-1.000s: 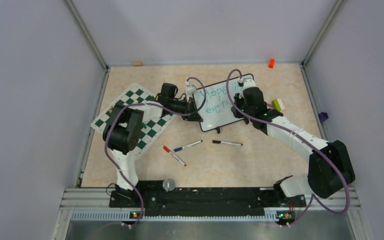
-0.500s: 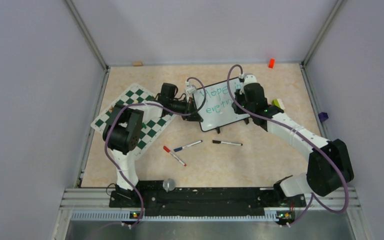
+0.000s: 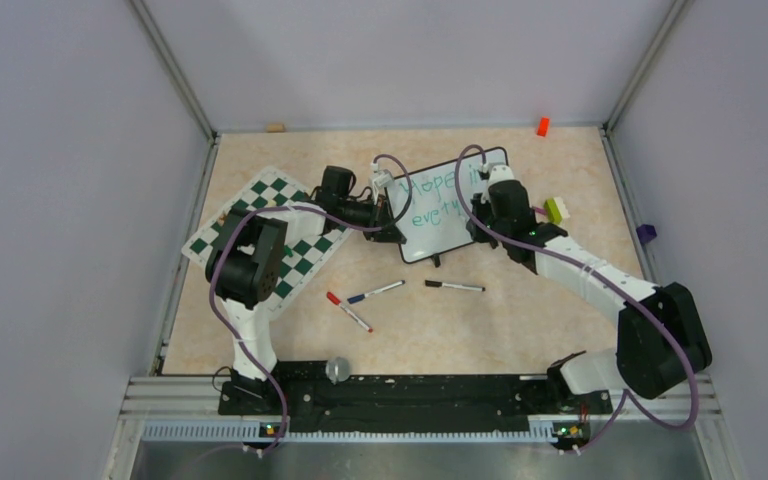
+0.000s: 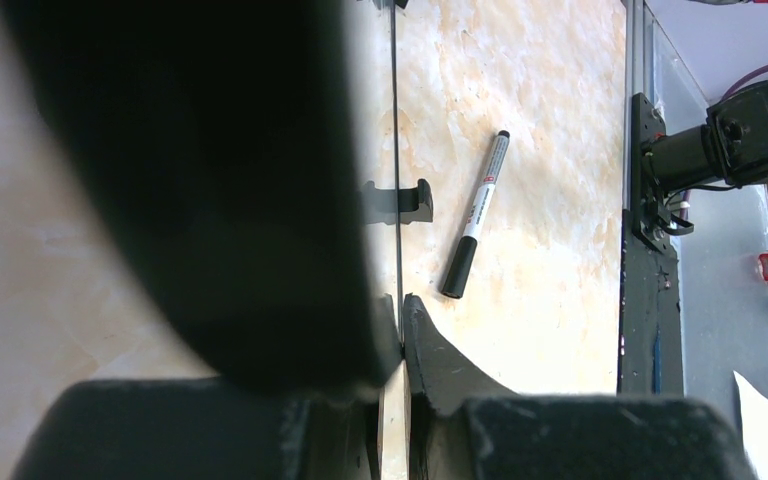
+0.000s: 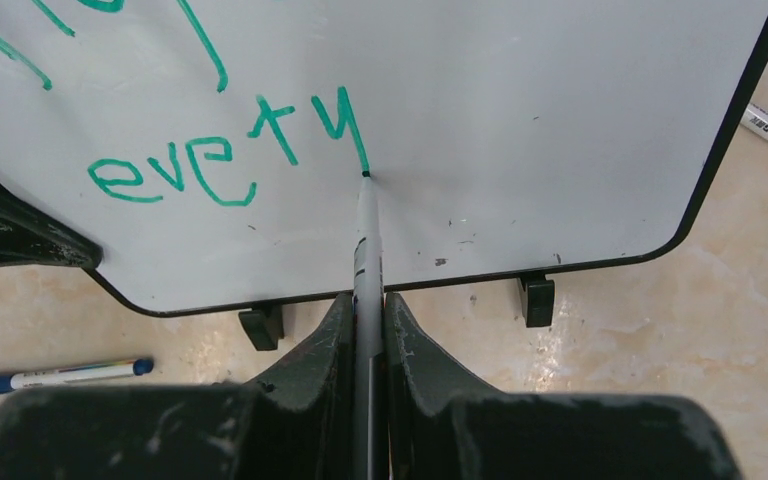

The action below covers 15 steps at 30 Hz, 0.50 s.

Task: Write a sentence on the whiteboard

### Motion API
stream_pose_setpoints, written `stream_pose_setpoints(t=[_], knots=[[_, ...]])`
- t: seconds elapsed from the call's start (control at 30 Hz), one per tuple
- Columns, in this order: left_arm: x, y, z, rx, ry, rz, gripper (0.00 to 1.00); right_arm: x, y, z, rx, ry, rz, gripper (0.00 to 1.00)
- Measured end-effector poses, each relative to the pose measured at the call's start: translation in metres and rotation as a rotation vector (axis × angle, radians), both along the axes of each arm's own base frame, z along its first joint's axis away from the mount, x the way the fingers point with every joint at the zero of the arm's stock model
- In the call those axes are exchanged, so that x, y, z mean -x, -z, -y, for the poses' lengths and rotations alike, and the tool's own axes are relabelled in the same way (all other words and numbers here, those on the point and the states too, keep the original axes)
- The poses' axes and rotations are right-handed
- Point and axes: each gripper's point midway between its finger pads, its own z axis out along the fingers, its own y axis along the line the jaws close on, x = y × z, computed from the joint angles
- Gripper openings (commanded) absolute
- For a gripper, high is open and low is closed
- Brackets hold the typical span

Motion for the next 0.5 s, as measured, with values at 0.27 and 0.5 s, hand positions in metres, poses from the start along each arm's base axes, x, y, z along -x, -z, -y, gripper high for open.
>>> stream_pose_setpoints(t=[0.27, 0.5], knots=[[0.000, 0.000, 0.000, 0.000, 0.000, 0.000, 0.00, 0.005, 0.004, -0.003, -0.014, -0.020, -0.016, 0.00], [0.000, 0.000, 0.000, 0.001, 0.001, 0.003, 0.00, 0.006, -0.001, -0.010, -0.046, -0.050, -0.021, 0.00]])
